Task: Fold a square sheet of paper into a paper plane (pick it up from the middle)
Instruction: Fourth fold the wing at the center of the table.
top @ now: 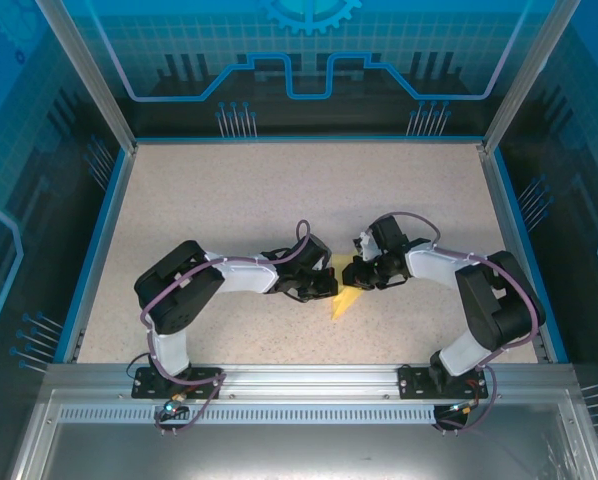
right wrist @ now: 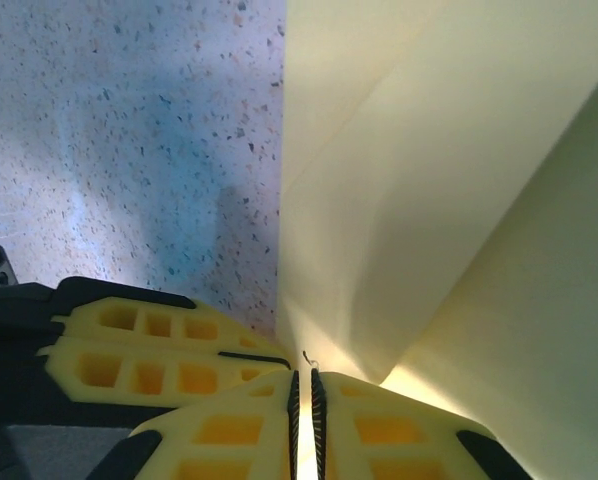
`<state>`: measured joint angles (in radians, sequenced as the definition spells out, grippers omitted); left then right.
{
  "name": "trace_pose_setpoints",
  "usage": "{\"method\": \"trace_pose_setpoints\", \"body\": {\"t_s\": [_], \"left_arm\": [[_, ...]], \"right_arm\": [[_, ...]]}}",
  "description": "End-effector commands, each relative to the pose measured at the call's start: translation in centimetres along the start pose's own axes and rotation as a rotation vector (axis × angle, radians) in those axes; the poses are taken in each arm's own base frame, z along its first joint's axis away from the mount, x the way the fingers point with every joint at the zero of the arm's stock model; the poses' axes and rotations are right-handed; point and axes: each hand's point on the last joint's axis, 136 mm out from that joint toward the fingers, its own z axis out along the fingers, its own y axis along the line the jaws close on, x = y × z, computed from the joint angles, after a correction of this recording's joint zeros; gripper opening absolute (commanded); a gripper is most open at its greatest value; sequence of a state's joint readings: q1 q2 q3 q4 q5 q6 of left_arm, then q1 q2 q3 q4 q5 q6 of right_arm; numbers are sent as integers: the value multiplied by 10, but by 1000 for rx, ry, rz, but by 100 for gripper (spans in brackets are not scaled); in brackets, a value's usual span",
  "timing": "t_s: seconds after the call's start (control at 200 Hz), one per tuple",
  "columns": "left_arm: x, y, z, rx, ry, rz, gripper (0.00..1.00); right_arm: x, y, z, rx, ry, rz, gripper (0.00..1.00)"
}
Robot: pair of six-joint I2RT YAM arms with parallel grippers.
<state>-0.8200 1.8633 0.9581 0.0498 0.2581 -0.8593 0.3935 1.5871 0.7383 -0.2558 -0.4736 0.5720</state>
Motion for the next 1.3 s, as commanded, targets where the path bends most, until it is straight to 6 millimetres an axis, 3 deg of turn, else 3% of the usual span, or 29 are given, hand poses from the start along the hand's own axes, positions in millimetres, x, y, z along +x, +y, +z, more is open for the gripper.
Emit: {"method": "trace_pose_setpoints", "body": {"t_s": [0.0, 0.42, 0.61, 0.73, 1.075, 1.295], "left_arm": [[4, 12, 3, -35, 17, -12, 0], [0, 6, 0, -25, 6, 0, 0], [-19, -13, -20, 26, -53, 24, 0], [-30, -15, -28, 35, -81, 22, 0], [-36, -18, -12, 40, -41, 36, 0], [-42, -7, -4, -24, -42, 41, 0]], "right_arm": [[6, 1, 9, -17, 34, 3, 14], [14, -22, 21, 63, 73, 29, 12], [18, -30, 25, 89, 89, 34, 11], [18, -32, 26, 91, 91, 34, 11], [18, -32, 28, 91, 94, 27, 11], [19, -30, 27, 74, 94, -18, 9]]}}
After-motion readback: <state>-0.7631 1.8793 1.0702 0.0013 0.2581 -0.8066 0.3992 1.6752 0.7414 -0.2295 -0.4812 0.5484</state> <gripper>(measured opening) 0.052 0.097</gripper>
